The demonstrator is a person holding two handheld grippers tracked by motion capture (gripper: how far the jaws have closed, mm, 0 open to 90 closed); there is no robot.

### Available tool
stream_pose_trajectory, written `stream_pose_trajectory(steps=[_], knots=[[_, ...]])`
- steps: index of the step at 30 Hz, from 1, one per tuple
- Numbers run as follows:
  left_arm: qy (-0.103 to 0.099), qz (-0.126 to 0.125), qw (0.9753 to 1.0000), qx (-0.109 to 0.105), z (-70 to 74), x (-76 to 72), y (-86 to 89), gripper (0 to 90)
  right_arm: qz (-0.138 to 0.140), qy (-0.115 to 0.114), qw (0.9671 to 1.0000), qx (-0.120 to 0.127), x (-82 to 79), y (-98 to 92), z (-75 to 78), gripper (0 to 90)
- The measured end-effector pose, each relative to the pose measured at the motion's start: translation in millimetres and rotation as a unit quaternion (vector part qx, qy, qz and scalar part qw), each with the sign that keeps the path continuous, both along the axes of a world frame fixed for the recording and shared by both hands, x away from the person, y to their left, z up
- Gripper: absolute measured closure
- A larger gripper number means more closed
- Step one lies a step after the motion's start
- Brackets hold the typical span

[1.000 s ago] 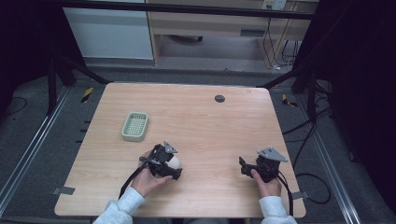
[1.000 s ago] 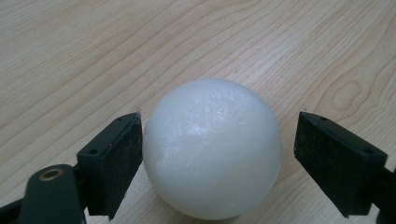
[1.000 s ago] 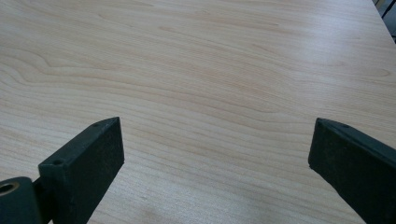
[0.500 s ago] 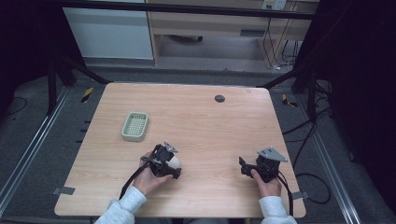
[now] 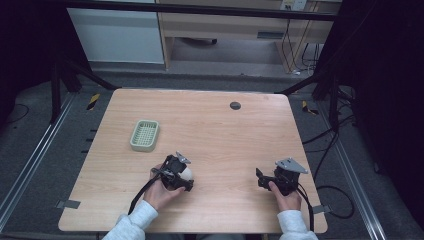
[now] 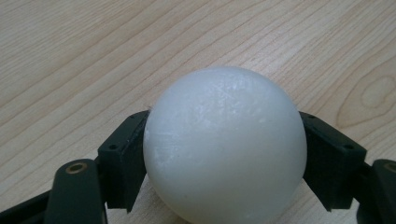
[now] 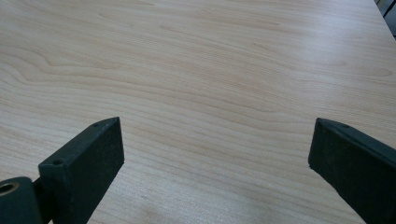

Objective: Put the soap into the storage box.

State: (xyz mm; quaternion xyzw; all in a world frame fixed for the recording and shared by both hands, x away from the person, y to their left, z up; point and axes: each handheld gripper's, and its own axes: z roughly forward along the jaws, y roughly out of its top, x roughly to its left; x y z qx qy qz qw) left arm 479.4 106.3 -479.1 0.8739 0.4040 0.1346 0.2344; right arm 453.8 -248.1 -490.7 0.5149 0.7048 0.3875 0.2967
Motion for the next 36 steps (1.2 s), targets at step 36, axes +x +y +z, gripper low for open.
stream_pose_trajectory(steps=[36], knots=[[-0.063,0.042,0.9959,-0.049,77.9,-9.3,62.7,24.2,-0.001,0.000,1.0000,0.003,-0.4,-1.5,-1.3,3.8]])
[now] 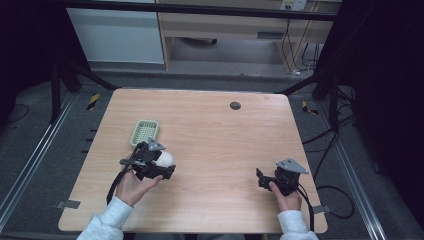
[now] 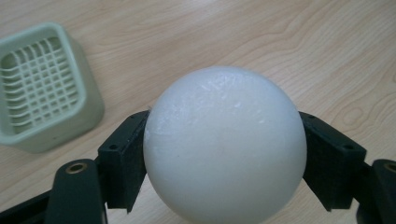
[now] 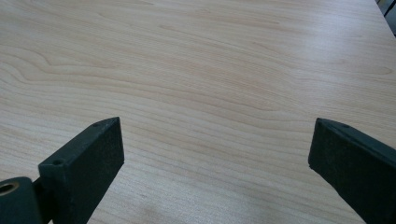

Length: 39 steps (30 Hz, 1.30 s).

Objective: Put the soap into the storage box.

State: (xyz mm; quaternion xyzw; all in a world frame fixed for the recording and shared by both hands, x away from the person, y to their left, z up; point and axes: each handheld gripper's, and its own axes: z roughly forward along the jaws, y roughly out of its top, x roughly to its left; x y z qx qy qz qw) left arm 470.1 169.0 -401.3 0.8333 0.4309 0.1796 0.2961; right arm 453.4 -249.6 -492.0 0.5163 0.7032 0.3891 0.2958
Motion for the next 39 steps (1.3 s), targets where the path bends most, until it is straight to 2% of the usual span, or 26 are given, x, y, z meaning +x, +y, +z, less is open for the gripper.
stream_pose_trajectory(steps=[7,16,25,28,34,39], knots=[[-0.017,0.020,0.9996,-0.008,14.0,8.9,13.8,24.2,-0.001,-0.001,1.0000,-0.001,0.2,0.1,0.3,3.8],[-0.023,0.053,0.9981,-0.020,22.8,25.3,32.5,24.2,-0.001,-0.001,1.0000,-0.001,0.0,0.5,0.4,3.8],[-0.030,0.076,0.9961,-0.034,24.8,39.3,45.2,24.2,-0.001,-0.001,1.0000,-0.002,0.2,0.8,0.6,3.8],[-0.030,0.079,0.9961,-0.027,24.7,43.9,47.1,24.2,0.000,-0.001,1.0000,-0.003,0.2,0.9,0.5,3.8],[-0.027,0.091,0.9950,-0.032,22.8,57.2,51.6,24.2,-0.001,0.000,1.0000,-0.003,0.1,0.7,0.5,3.8],[-0.019,0.100,0.9944,-0.025,19.3,69.7,55.9,24.2,-0.001,-0.001,1.0000,-0.002,0.0,0.6,0.5,3.8]])
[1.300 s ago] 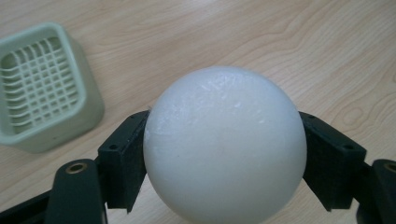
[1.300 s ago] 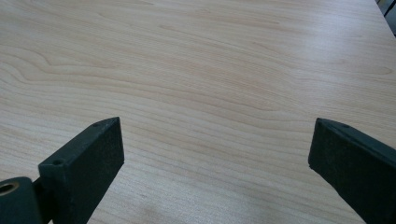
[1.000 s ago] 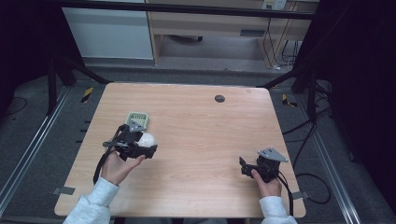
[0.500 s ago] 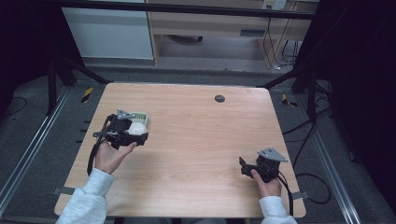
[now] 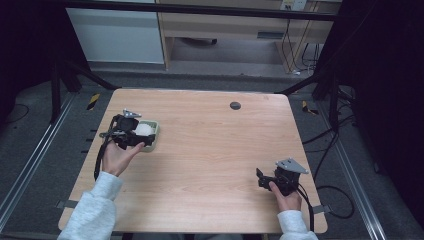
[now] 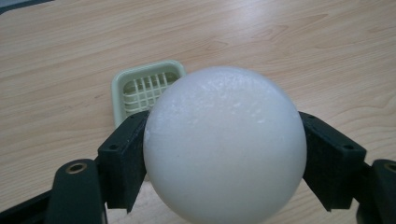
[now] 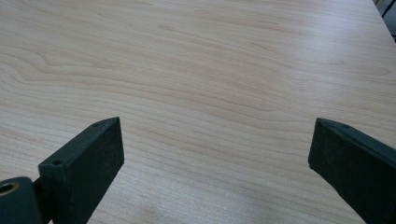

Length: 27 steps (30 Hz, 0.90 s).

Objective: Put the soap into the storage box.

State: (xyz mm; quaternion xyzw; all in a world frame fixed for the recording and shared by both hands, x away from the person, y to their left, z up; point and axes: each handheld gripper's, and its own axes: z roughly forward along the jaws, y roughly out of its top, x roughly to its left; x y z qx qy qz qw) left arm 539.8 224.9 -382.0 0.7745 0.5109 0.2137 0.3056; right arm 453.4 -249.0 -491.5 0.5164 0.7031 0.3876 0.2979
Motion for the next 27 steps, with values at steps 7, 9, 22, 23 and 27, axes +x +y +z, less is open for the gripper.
stream_pose_trajectory(steps=[7,9,22,23,27], knots=[[0.010,0.015,0.9998,0.007,-5.3,18.2,5.4,24.2,0.001,0.001,1.0000,0.000,0.1,0.2,-0.2,3.8],[0.011,0.020,0.9997,0.011,-7.4,23.3,5.4,24.2,0.000,0.001,1.0000,0.000,0.2,0.0,-0.2,3.8],[0.030,0.031,0.9990,0.008,-28.6,52.1,8.7,24.2,0.003,0.004,1.0000,0.000,-0.2,1.0,-0.5,3.8],[0.031,0.032,0.9990,0.008,-30.8,54.5,9.0,24.2,0.003,0.003,1.0000,-0.001,-0.1,0.9,-0.6,3.8],[0.037,0.037,0.9985,0.014,-38.0,60.8,9.4,24.2,0.002,0.002,1.0000,-0.002,-0.1,0.6,-0.6,3.8]])
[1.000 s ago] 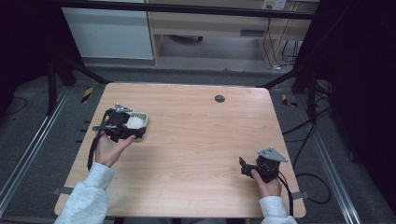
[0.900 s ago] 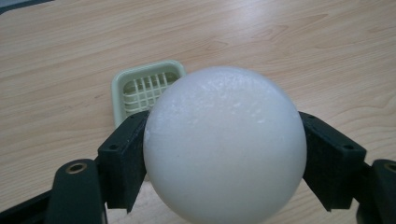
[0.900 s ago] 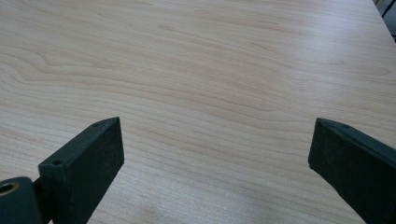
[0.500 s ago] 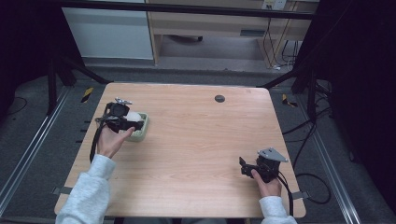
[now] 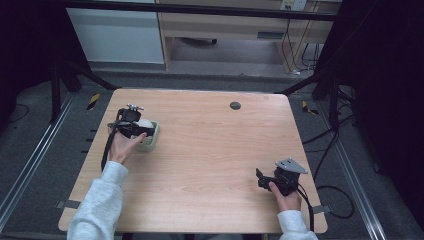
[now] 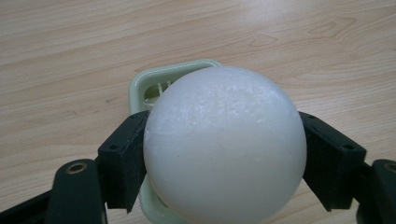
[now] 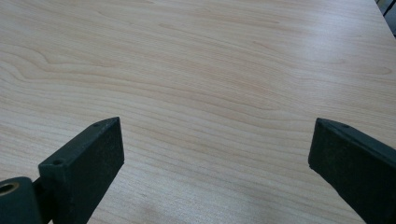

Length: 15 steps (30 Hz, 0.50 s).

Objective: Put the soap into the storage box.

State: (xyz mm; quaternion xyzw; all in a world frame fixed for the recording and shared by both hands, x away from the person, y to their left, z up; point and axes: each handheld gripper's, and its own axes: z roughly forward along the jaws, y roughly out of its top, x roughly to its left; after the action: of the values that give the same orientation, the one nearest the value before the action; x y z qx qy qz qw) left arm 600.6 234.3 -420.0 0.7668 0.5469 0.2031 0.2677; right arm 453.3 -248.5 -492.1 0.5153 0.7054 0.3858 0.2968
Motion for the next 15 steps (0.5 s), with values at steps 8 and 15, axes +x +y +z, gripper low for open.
stream_pose_trajectory(steps=[8,15], knots=[[0.006,0.012,0.9999,-0.001,-10.8,11.1,5.4,24.2,0.001,0.001,1.0000,0.000,-0.7,0.5,-0.2,3.8],[0.016,0.018,0.9997,0.001,-19.5,18.6,7.8,24.2,0.000,0.001,1.0000,-0.001,-0.5,0.5,-0.5,3.8]])
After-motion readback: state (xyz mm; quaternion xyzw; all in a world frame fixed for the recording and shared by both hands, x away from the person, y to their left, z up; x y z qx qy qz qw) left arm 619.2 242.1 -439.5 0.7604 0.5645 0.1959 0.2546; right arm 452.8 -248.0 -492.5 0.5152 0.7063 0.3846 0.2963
